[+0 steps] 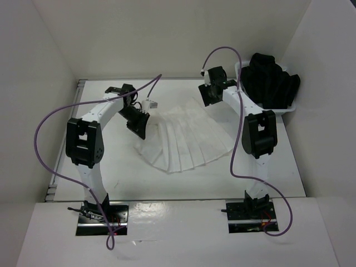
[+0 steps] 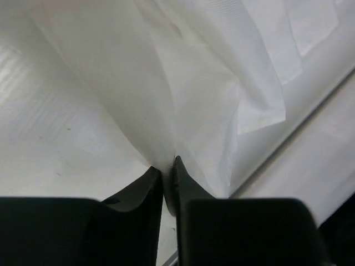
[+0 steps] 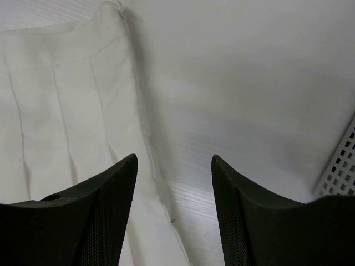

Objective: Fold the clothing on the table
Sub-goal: Flatten the skirt out

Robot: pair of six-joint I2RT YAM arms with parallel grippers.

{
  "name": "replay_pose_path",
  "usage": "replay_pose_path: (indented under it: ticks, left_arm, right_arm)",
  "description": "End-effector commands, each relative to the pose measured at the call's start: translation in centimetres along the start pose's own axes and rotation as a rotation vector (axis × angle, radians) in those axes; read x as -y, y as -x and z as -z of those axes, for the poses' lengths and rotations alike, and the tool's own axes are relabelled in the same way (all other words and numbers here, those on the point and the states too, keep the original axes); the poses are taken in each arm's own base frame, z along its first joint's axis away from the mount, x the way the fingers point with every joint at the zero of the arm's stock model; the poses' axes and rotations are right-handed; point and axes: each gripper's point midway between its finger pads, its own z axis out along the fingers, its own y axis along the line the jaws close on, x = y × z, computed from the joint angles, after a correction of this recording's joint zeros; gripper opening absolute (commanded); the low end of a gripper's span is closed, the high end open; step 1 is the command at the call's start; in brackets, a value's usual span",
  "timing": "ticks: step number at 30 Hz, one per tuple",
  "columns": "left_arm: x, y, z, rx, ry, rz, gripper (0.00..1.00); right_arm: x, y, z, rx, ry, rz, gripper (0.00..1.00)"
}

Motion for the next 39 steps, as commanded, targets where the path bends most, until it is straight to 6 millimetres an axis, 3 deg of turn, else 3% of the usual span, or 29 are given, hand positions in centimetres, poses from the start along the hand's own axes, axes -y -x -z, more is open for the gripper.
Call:
replay_pose_path:
  ticks: [1, 2, 3, 5, 6, 10, 12, 13, 19, 24, 27, 31, 33, 39]
  left_arm:
    - [3.1, -1.9, 1.4, -0.04, -0.146, -0.054, 0.2]
    - [2.4, -1.2, 1.9, 0.002, -0.124, -0.064, 0.32]
    - [1.7, -1.0, 2.3, 0.028, -0.123, -0.041, 0.54]
    - [1.8, -0.2, 2.9, 0.075, -0.15, -0.042, 0.72]
    - [1.7, -0.1, 3.1, 0.09, -0.174, -0.04, 0.86]
    - [-0.1, 1.2, 3.3, 0.164, -0.141, -0.016, 0.99]
    - [-1.4, 1.4, 2.6, 0.197, -0.141, 0.042, 0.99]
    - [-1.9, 2.7, 2.1, 0.249, -0.144, 0.036, 0.99]
    - [-5.4, 5.4, -1.8, 0.312, -0.18, 0.205, 0.99]
    - [-7.9, 7.7, -2.9, 0.37, -0.125, 0.313, 0.94]
    - [-9.8, 7.9, -3.3, 0.389, -0.111, 0.389, 0.88]
    - [-11.5, 7.6, -3.1, 0.405, -0.104, 0.435, 0.72]
    - [-11.8, 7.2, -4.1, 0.385, -0.112, 0.461, 0.64]
    - [-12.9, 6.3, -4.4, 0.382, -0.14, 0.511, 0.6]
  right_arm:
    - [-0.6, 2.6, 1.6, 0.072, 0.026, -0.005, 0.61]
    - [-0.8, 2.8, 1.7, 0.073, 0.035, -0.005, 0.61]
    - [-1.3, 2.9, 1.5, 0.073, 0.041, 0.002, 0.61]
    - [-1.3, 2.8, 1.3, 0.065, 0.042, 0.002, 0.61]
    - [-1.5, 2.8, 1.3, 0.066, 0.051, 0.003, 0.61]
    - [-1.6, 2.5, 1.3, 0.057, 0.061, 0.013, 0.61]
    - [-1.6, 2.8, 1.7, 0.066, 0.06, 0.012, 0.61]
    - [-1.6, 2.5, 1.5, 0.057, 0.061, 0.013, 0.61]
    - [-1.6, 2.4, 1.5, 0.057, 0.061, 0.013, 0.61]
    - [-1.5, 1.5, 2.2, 0.042, 0.053, 0.022, 0.61]
    - [-1.3, 1.5, 2.6, 0.05, 0.043, 0.022, 0.61]
    - [-1.1, 1.6, 2.8, 0.057, 0.033, 0.021, 0.61]
    - [-1.1, 1.2, 2.6, 0.048, 0.034, 0.031, 0.61]
    - [-1.0, 1.7, 2.6, 0.057, 0.033, 0.03, 0.61]
